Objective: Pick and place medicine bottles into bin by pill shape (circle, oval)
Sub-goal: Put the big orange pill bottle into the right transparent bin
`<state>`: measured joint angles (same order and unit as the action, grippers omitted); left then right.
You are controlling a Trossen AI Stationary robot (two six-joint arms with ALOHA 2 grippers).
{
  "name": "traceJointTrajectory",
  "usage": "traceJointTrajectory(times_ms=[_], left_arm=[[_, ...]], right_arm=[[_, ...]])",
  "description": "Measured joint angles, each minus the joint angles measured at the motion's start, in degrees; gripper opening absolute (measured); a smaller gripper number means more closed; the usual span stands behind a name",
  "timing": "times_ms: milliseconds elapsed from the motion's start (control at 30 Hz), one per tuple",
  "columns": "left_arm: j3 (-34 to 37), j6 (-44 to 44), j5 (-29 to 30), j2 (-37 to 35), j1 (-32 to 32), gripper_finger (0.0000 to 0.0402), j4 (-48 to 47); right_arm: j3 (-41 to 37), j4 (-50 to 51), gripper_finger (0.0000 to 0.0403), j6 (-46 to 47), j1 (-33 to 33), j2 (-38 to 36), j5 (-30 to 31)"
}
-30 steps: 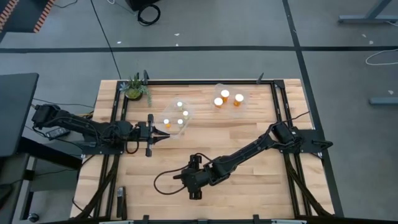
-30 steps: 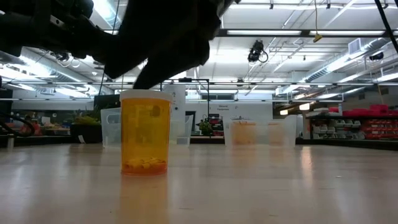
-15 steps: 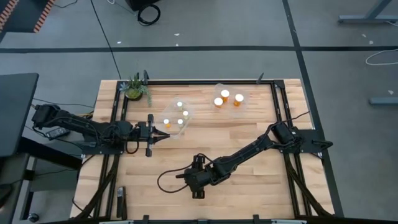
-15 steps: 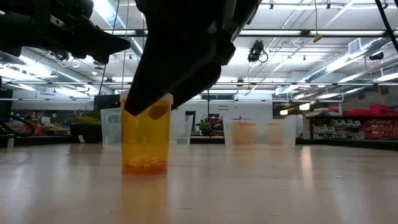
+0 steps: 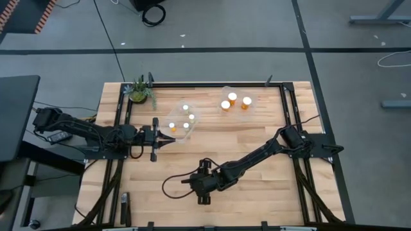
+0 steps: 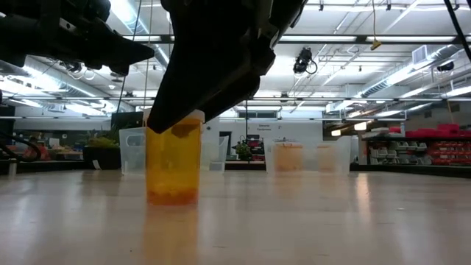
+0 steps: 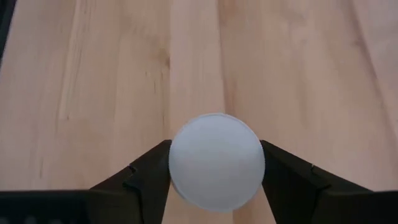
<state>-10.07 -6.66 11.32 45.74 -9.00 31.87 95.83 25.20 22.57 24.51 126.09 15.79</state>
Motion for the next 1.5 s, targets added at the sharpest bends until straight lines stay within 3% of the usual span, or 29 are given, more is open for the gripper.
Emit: traceJointTrajectory(times_ms=[400, 767, 1100, 1500], left_arm=[[0.02, 0.0, 0.0, 0.0, -0.01, 0.0039, -0.02], [0.02, 0.0, 0.0, 0.0, 0.0, 0.0029, -0.05], [0.02, 0.0, 0.0, 0.0, 0.0, 0.0038, -0.07], [0.02, 0.0, 0.0, 0.0, 0.0, 0.0029, -0.07]], right_arm=[[0.04, 6.33, 0.023, 0.79, -0.29, -4.92, 7.12], [0.04, 21.53, 0.023, 8.91, -3.31, -11.95, 15.56], [0.04, 27.83, 0.023, 8.36, -7.03, -16.26, 16.39], [-1.25, 34.97, 0.0231, 7.21, -11.37, -22.08, 22.57]])
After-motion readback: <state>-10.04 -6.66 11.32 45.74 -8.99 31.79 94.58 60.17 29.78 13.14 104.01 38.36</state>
